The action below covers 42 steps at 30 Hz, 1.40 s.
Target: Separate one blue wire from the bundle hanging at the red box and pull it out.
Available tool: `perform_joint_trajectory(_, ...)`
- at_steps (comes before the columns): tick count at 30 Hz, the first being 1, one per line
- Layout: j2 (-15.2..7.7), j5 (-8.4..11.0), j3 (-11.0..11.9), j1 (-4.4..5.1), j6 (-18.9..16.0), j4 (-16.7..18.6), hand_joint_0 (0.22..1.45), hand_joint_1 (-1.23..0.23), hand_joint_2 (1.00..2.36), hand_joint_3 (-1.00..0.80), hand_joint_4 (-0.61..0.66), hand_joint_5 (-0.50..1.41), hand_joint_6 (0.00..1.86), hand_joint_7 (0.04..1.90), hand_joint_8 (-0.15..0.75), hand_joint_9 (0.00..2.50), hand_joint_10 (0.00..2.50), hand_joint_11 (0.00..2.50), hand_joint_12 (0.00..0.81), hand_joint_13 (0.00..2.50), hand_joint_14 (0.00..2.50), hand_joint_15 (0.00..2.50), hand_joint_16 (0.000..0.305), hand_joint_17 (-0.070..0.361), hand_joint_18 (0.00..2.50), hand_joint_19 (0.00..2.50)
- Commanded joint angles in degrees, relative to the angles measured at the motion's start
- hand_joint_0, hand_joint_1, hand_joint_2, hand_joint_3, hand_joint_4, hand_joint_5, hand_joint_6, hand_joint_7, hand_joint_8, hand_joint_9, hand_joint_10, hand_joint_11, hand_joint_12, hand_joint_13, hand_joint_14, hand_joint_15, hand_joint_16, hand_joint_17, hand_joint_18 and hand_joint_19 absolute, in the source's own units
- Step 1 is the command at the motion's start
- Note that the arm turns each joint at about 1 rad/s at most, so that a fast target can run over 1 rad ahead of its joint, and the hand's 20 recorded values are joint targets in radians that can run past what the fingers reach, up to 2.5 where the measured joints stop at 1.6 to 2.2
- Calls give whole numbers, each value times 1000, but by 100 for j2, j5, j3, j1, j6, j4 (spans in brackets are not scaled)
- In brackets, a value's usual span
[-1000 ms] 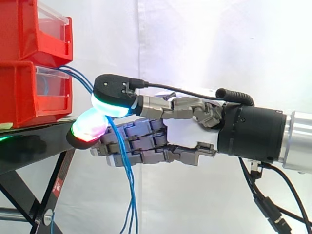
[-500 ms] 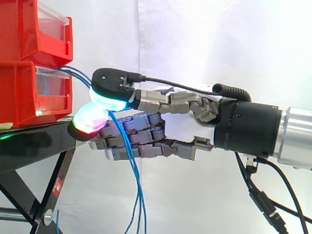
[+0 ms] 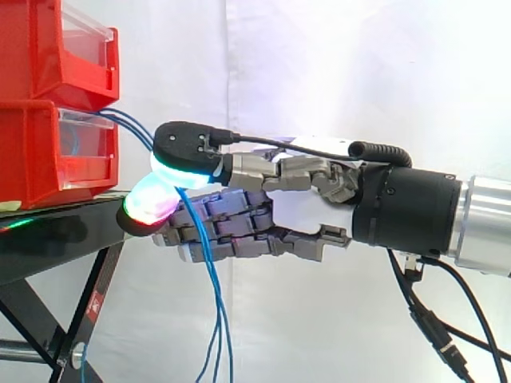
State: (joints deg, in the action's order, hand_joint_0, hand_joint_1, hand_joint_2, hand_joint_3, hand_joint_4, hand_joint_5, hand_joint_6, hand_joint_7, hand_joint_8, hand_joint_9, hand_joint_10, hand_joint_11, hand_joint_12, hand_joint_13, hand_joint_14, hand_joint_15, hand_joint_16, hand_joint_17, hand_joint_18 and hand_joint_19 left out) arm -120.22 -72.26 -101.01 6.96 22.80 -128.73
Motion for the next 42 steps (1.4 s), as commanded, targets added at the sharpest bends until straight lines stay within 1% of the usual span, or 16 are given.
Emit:
perform_joint_trajectory(1, -1, -60, -6, -29, 84, -12, 572, -578, 1003, -469, 295, -173, 502, 1105, 295, 360, 5, 114, 361, 188, 4, 129, 55, 124, 109, 214)
perform_joint_trajectory(3, -1, -69, 3, -29, 102, -12, 571, -572, 1003, -467, 295, -175, 502, 1097, 295, 361, 2, 109, 361, 188, 4, 129, 55, 124, 111, 218)
perform_joint_trajectory(7, -1, -175, 3, -64, 400, -29, 571, -572, 1003, -467, 295, -176, 502, 1090, 295, 359, 4, 109, 362, 189, 4, 133, 55, 124, 110, 218)
perform_joint_trajectory(14, 8, -192, 3, -90, 436, -38, 571, -568, 1003, -470, 302, -178, 502, 1082, 297, 361, 2, 108, 363, 191, 4, 133, 55, 124, 111, 224)
perform_joint_trajectory(16, -1, -280, 3, -90, 523, -108, 571, -568, 1003, -470, 301, -178, 502, 1083, 297, 360, 3, 115, 363, 191, 4, 133, 55, 124, 112, 225)
perform_joint_trajectory(17, 8, -368, 3, -99, 585, -161, 571, -568, 1002, -471, 301, -178, 502, 1082, 297, 360, 3, 115, 363, 192, 4, 133, 55, 124, 112, 225)
perform_joint_trajectory(21, -1, -438, 3, -108, 638, -161, 571, -567, 1003, -472, 297, -178, 502, 1082, 295, 358, 3, 115, 362, 194, 4, 137, 55, 124, 112, 224)
perform_joint_trajectory(25, 8, -412, 3, -108, 717, -161, 570, -567, 1002, -470, 296, -178, 502, 1077, 295, 359, 3, 107, 362, 194, 4, 137, 55, 124, 113, 225)
perform_joint_trajectory(27, 8, -430, 3, -108, 778, -170, 570, -566, 1002, -472, 301, -178, 502, 1076, 296, 359, 3, 115, 362, 195, 4, 134, 55, 124, 113, 225)
perform_joint_trajectory(32, 8, -447, 3, -108, 796, -170, 571, -566, 1002, -474, 299, -178, 502, 1076, 295, 358, 3, 115, 362, 196, 5, 137, 55, 124, 115, 224)
perform_joint_trajectory(35, 8, -500, 3, -116, 901, -161, 571, -566, 1002, -474, 304, -179, 503, 1069, 295, 359, 3, 111, 362, 198, 4, 138, 55, 124, 115, 226)
perform_joint_trajectory(37, 8, -500, 3, -108, 919, -135, 571, -565, 1002, -476, 298, -179, 502, 1072, 295, 358, 3, 115, 362, 197, 4, 135, 55, 124, 115, 226)
perform_joint_trajectory(42, 8, -509, 3, -134, 928, -82, 559, -556, 1000, -496, 295, -188, 503, 1032, 291, 340, 3, 103, 365, 187, 4, 139, 56, 126, 111, 225)
